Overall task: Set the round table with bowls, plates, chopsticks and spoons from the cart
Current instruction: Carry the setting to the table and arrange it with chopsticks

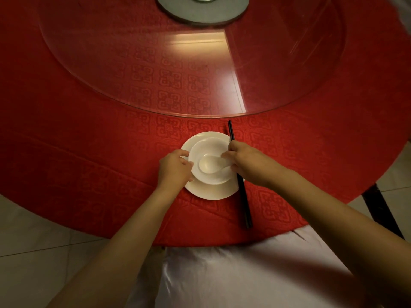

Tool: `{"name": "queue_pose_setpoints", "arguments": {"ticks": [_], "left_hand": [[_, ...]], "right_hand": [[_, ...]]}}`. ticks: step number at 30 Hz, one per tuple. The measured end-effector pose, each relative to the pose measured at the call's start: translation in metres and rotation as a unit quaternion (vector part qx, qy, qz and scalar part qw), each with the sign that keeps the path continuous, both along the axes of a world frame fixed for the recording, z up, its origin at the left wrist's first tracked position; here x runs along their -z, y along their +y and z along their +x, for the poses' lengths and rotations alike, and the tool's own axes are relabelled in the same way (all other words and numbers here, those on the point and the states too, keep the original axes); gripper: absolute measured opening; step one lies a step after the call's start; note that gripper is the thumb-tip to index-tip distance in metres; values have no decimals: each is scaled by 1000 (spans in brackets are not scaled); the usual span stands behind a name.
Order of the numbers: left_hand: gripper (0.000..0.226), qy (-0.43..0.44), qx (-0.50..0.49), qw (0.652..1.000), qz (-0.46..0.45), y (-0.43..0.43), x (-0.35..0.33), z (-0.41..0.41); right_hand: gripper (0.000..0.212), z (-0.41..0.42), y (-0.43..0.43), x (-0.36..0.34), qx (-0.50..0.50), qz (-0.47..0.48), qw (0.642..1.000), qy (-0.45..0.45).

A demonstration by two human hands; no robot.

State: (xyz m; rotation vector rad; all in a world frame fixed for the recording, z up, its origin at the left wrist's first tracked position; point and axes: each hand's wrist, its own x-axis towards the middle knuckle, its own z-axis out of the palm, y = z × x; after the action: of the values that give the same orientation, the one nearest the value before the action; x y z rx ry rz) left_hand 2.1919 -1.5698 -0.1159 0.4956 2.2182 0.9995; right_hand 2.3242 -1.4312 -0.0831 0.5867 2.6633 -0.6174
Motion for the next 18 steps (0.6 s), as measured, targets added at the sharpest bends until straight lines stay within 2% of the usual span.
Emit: {"name": "queue_pose_setpoints", "arguments": {"ticks": [4,9,18], "left_hand": [[28,10,5,1000,-1,-1,2,-1],[28,11,3,1000,2,-1,4,-2],[29,16,2,1000,7,-2,5,-1]], "right_hand": [[31,-1,1,10,-18,19,1000,10],[41,-1,-2,10,-45,102,993,35],[43,-3,-5,16,8,98,992,81]]}}
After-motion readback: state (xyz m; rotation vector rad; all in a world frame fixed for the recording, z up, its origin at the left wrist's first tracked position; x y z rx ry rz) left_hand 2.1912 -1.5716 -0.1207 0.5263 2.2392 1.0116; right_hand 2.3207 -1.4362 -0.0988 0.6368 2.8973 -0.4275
